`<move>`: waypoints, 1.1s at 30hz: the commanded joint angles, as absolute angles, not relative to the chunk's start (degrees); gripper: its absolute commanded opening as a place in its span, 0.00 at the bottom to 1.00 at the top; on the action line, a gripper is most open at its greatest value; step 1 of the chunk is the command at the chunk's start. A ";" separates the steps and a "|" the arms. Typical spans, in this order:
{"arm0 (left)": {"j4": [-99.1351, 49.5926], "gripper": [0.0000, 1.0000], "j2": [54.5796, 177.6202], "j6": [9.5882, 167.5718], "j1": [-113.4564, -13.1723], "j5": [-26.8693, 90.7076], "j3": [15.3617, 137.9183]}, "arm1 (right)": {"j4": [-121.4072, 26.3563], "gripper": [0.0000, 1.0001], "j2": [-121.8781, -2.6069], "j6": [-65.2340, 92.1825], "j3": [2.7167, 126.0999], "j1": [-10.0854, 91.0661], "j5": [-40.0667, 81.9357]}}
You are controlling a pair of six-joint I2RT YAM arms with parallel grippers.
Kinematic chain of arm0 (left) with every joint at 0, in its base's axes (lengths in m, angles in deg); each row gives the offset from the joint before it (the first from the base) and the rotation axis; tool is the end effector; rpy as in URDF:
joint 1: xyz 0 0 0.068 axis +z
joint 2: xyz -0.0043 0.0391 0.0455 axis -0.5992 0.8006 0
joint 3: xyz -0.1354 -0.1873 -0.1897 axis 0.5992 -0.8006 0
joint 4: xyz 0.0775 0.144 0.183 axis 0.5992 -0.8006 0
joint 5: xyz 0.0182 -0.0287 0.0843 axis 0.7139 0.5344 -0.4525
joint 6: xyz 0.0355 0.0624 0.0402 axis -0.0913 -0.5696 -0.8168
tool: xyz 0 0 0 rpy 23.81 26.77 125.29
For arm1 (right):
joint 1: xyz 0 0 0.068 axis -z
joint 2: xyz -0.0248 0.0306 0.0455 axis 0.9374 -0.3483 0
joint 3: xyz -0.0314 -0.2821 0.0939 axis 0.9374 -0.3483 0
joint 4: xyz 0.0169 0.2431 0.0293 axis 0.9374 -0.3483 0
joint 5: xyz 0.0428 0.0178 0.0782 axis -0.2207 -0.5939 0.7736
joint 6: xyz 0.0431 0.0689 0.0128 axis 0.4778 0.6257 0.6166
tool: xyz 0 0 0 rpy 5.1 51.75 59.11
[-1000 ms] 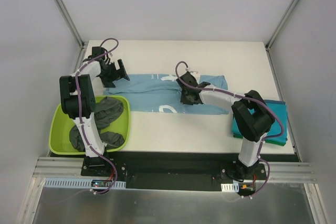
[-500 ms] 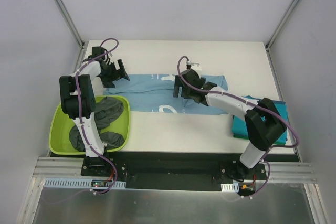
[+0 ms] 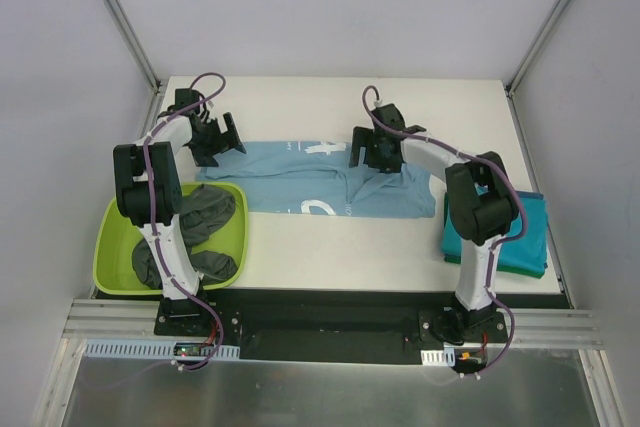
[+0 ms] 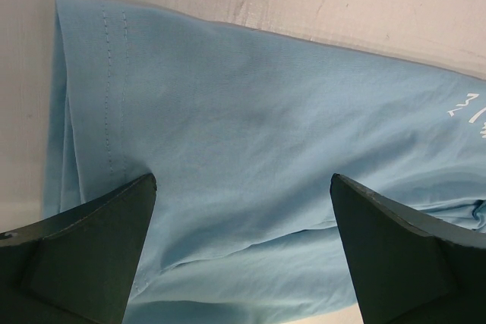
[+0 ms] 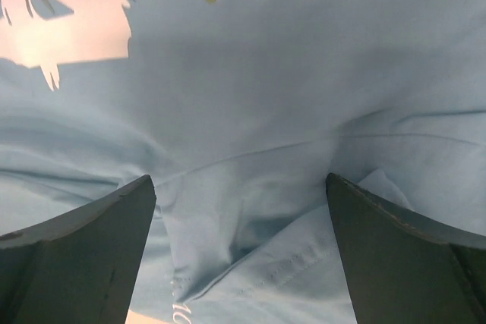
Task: Fold and stack the t-shirts
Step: Fold the other side of the tshirt into a rectangle
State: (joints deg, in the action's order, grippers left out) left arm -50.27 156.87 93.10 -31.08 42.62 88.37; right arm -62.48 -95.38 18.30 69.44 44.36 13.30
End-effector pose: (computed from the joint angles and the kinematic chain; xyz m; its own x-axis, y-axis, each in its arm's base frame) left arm 0.4530 0.0220 0.1866 -0.8138 -0.3453 -0.4675 -0.1434 0.8988 -0.4143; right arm 0.4139 0.1953 0.1929 -0.7557 -0.1334 -0.6412 -0.2800 0.9509 0.1321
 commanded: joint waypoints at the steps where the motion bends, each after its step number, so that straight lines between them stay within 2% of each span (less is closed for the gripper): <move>1: -52.63 0.99 158.64 92.73 -30.05 40.00 89.29 | -66.97 0.96 -93.05 17.21 68.94 43.95 16.54; 5: -52.71 0.99 159.17 92.91 -30.05 39.74 89.64 | -66.97 0.96 -87.61 17.99 63.67 43.52 17.87; 11: -52.80 0.99 159.17 92.91 -29.96 38.78 89.55 | -71.62 0.96 -77.42 21.15 52.87 41.15 13.65; 16: -52.98 0.99 159.52 93.08 -29.96 39.13 89.90 | -71.27 0.96 -69.51 21.95 44.16 36.41 12.68; 22: -52.98 0.99 159.61 93.17 -30.05 39.04 90.08 | -71.90 0.96 -61.06 20.12 40.89 32.79 12.23; 27: -52.98 0.99 159.70 93.26 -29.96 39.48 90.16 | -67.07 0.96 -63.68 7.13 47.12 32.97 11.80; 33: -53.15 0.99 160.14 92.91 -30.05 39.04 90.34 | -66.10 0.96 -79.22 0.25 59.25 36.21 21.02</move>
